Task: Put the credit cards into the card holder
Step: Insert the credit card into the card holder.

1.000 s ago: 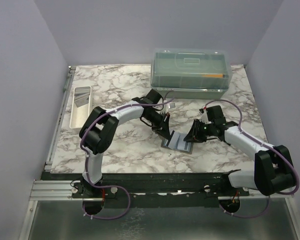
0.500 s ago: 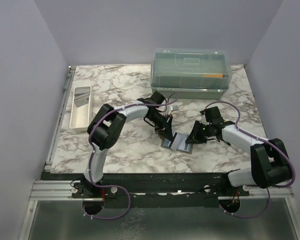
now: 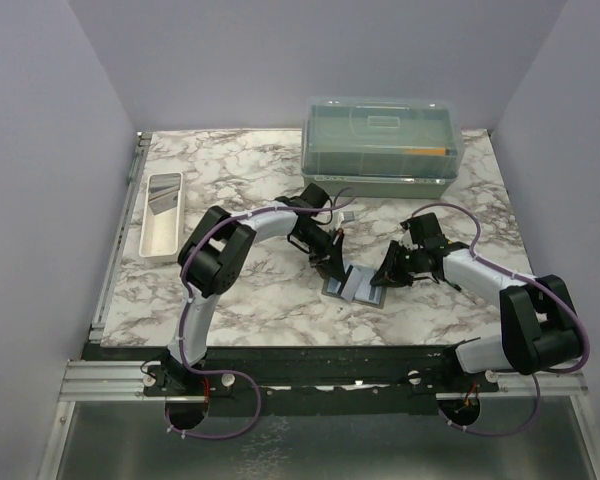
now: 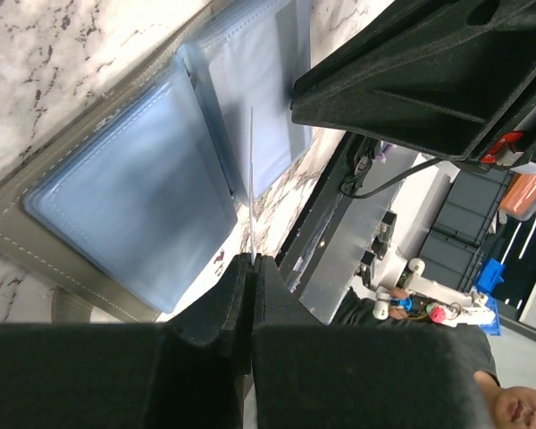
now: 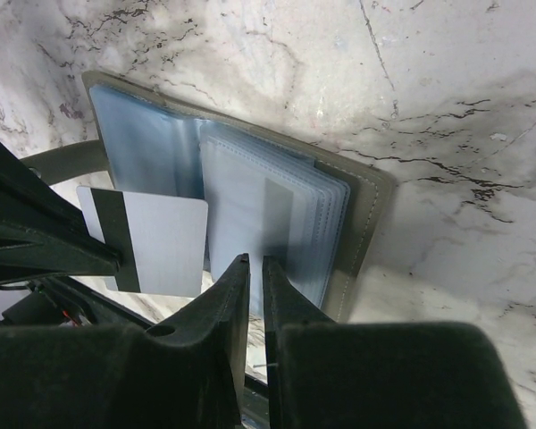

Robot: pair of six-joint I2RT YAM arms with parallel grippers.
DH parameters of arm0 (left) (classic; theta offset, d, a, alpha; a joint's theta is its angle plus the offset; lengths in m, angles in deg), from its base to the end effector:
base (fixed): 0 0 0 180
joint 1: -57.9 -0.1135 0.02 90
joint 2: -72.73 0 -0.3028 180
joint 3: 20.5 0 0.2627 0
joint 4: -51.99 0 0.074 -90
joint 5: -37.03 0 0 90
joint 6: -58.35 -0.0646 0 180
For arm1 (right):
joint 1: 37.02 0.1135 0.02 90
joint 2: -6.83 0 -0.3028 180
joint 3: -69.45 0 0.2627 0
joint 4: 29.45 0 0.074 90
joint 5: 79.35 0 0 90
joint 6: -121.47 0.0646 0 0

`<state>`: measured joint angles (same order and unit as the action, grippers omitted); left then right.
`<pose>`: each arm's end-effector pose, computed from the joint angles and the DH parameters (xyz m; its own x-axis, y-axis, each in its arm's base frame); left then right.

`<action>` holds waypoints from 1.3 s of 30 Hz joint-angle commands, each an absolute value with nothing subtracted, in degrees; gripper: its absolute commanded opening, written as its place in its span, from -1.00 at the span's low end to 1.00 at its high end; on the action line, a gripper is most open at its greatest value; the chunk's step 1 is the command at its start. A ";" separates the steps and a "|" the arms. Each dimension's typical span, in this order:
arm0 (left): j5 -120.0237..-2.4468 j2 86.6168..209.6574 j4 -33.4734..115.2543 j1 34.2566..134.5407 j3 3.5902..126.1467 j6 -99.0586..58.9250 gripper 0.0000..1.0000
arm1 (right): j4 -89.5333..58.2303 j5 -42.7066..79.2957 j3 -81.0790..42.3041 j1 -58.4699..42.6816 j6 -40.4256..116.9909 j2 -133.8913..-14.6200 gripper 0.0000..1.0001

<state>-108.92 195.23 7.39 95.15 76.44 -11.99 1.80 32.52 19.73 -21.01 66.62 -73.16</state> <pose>0.3314 -0.3193 0.1519 -0.8944 0.4435 -0.0574 0.2780 0.4510 -0.8481 0.2415 0.0943 0.1615 -0.9365 0.2871 -0.2014 0.1375 0.8289 0.5422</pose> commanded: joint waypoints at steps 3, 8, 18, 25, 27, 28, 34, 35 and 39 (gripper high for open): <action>-111.06 195.92 7.50 94.36 76.81 -12.23 -1.00 | 3.32 27.68 20.88 -21.09 65.80 -75.16 -0.70; -110.95 196.67 7.52 94.37 76.64 -12.10 -1.00 | 3.60 27.80 20.57 -21.07 65.66 -75.08 -0.71; -111.90 198.12 7.54 94.38 77.13 -11.79 -1.00 | 3.79 27.93 20.48 -21.08 65.57 -74.90 -0.71; -112.01 199.45 7.50 94.46 78.68 -11.08 -1.00 | 3.70 27.94 20.73 -21.10 65.74 -74.66 -0.71; -111.51 199.75 7.51 94.46 79.30 -10.74 -1.00 | 3.75 27.68 20.82 -21.09 65.84 -74.28 -0.71; -111.17 199.90 7.50 94.46 79.62 -10.65 -1.00 | 3.83 27.61 20.75 -21.03 65.84 -74.23 -0.71; -109.87 201.12 8.14 94.61 81.69 -9.24 -1.00 | 5.20 26.64 20.30 -21.12 66.21 -73.41 -0.62; -109.79 201.33 8.33 94.68 82.04 -9.00 -1.00 | 5.37 26.38 20.23 -21.07 66.34 -73.09 -0.58; -109.42 202.20 8.93 94.97 82.92 -8.33 -1.00 | 6.93 25.00 19.88 -21.04 67.07 -71.45 -0.42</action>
<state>-110.56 200.50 7.67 94.41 81.21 -9.14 2.01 31.89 19.71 -20.99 67.41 -72.40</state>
